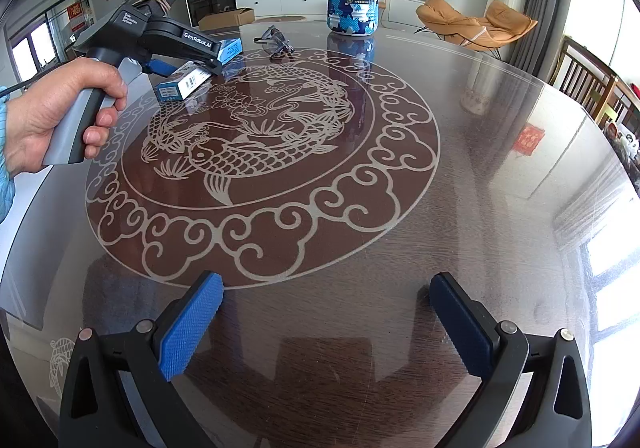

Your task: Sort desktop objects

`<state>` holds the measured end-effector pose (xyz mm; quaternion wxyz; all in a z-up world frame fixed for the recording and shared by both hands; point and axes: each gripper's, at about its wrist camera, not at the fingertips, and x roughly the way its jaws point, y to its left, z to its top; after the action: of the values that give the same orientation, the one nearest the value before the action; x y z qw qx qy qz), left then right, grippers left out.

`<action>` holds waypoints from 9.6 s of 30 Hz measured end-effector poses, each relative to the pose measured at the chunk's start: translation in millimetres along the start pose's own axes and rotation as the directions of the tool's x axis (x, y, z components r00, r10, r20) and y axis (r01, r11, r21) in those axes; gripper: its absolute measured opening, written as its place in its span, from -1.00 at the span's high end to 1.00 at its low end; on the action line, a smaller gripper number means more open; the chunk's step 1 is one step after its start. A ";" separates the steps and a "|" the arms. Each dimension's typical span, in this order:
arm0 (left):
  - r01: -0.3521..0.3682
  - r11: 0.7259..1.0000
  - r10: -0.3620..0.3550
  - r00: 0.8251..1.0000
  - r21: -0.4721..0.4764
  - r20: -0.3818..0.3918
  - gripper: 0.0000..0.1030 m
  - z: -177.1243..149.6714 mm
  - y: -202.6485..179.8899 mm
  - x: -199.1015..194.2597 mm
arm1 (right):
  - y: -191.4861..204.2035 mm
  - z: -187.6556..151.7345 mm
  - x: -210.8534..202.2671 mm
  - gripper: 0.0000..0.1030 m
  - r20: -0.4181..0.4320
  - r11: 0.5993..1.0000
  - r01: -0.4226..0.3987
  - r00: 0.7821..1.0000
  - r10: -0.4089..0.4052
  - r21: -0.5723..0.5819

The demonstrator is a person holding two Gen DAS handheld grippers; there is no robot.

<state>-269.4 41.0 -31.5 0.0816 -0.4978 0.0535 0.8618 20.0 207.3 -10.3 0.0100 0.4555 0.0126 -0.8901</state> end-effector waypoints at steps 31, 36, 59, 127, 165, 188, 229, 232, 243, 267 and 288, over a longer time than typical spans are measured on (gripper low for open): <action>-0.013 0.999 0.016 0.997 -0.031 0.077 -0.81 -133.4 68.4 -64.9 | 0.3 0.2 0.6 -1.00 0.000 1.000 0.000 1.000 0.000 0.000; -0.005 1.000 0.006 0.998 -0.019 0.068 -0.91 -132.3 67.4 -62.7 | 0.2 0.1 0.7 -1.00 0.000 1.000 0.000 1.000 0.000 0.000; -0.010 1.000 0.011 0.998 -0.029 0.062 -1.00 -131.8 67.7 -60.6 | 31.9 150.7 110.8 -1.00 -0.003 0.992 -0.072 0.997 0.072 -0.107; -0.006 1.000 0.008 0.998 -0.030 0.063 -1.00 -131.1 68.0 -60.2 | 36.4 29.8 14.4 -0.65 0.025 0.999 -0.020 0.999 0.020 -0.031; -0.007 1.000 0.008 0.998 -0.031 0.063 -1.00 -130.8 67.8 -60.3 | 35.5 30.1 14.9 -0.66 0.023 0.999 -0.022 0.999 0.022 -0.032; -0.011 1.000 0.012 0.998 -0.029 0.063 -0.99 -130.7 67.4 -60.6 | 35.4 30.3 14.9 -0.66 0.023 0.999 -0.023 0.999 0.024 -0.033; -0.051 0.994 0.054 0.998 -0.099 0.029 -0.03 -110.0 44.1 -57.9 | 41.3 21.8 13.7 -0.92 -0.002 0.987 -0.102 0.995 0.102 -0.128; -0.016 1.000 0.015 0.999 0.010 0.032 0.18 -123.1 43.5 -69.3 | 36.0 23.4 12.2 -0.93 -0.003 0.984 -0.144 0.990 0.144 -0.109; 0.076 0.988 -0.080 0.996 0.133 0.024 0.18 -186.3 26.4 -108.3 | 20.6 68.9 29.1 -0.61 -0.275 0.967 -0.244 0.937 0.216 -0.069; 0.163 0.985 -0.152 0.972 -0.050 0.178 0.18 -163.5 112.1 -227.0 | 129.5 147.3 -54.3 0.61 -0.144 0.911 -0.359 0.931 0.335 -0.203; -0.125 0.896 0.144 0.989 -0.426 0.013 0.18 -235.0 372.1 -228.0 | 465.0 123.9 -55.2 0.55 -0.341 0.658 -0.661 0.751 0.566 -0.361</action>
<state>-30.0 -384.6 53.0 -0.0871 -0.4795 -0.1023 0.8672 -34.5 -261.1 100.8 0.4171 0.5031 0.0686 -0.7538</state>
